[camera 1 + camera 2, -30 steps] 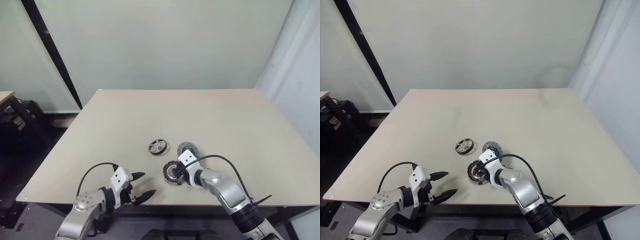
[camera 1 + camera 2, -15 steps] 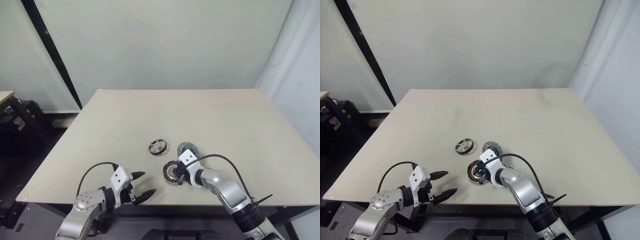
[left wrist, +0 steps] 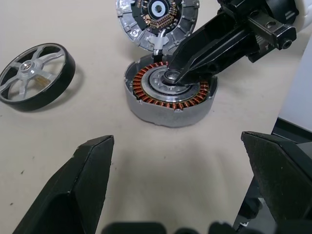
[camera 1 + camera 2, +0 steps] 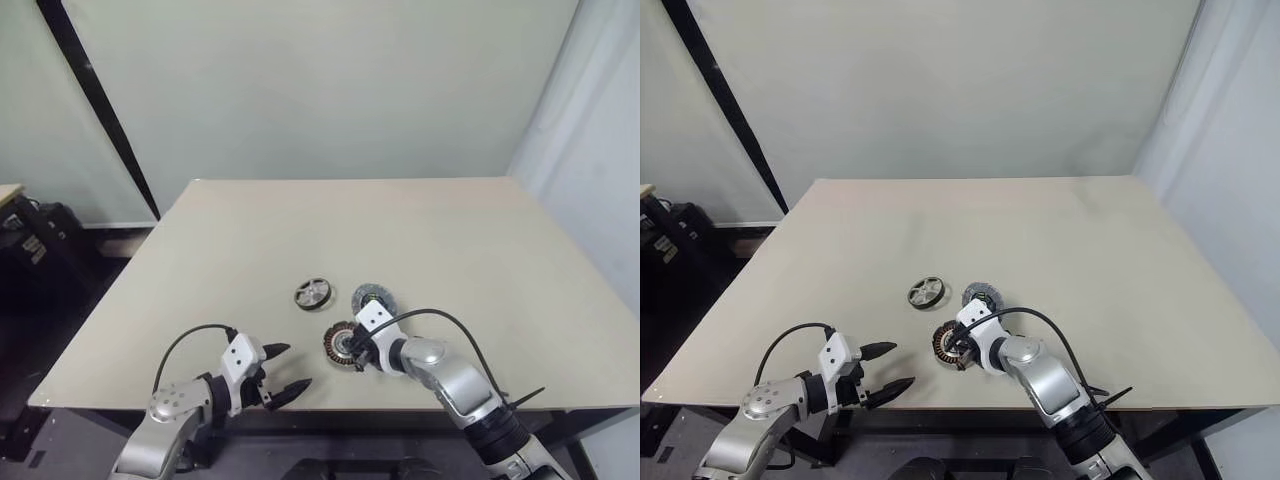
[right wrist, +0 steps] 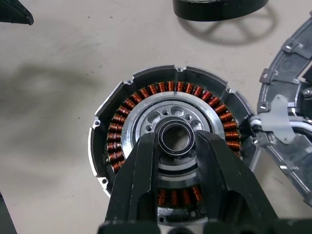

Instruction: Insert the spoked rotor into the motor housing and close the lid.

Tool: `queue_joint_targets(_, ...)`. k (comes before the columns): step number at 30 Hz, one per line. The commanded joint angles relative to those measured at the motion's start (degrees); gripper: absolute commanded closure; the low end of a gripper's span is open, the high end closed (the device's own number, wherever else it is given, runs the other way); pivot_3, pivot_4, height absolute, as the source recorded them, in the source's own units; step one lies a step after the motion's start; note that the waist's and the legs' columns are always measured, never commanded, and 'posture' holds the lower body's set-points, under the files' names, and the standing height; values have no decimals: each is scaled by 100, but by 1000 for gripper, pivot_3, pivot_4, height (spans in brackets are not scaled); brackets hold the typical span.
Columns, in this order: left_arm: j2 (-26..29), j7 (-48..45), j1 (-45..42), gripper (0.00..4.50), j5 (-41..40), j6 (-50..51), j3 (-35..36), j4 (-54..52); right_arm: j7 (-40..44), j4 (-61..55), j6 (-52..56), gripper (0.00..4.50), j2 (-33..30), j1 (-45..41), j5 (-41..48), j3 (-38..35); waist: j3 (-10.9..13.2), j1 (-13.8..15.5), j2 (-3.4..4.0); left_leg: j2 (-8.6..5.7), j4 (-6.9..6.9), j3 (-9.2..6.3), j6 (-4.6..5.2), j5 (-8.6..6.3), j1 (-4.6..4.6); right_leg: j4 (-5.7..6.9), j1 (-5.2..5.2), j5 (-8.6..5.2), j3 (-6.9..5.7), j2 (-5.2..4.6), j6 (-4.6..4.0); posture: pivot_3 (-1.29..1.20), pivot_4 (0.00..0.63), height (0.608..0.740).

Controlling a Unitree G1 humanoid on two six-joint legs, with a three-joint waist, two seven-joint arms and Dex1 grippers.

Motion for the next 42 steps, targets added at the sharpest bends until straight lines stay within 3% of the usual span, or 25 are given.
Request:
queue_joint_targets(1, 5, -29, -95, 0, 2, -101, 49, -37, -8, -200, -67, 3706, 36, -78, -20, -23, 0, -5, 0, 2, 0, 0, 0, 0, 0, 0, 0, 0, 3, 4, -1, 0, 0, 740)
queue_joint_targets(42, -28, 8, -56, 0, 3, -135, 71, -11, -61, 187, -340, 3706, 219, -83, 12, -97, -1, -23, 0, 29, 4, 10, -2, 0, 0, 1, -8, 12, 6, 26, -20, 0, 0, 740)
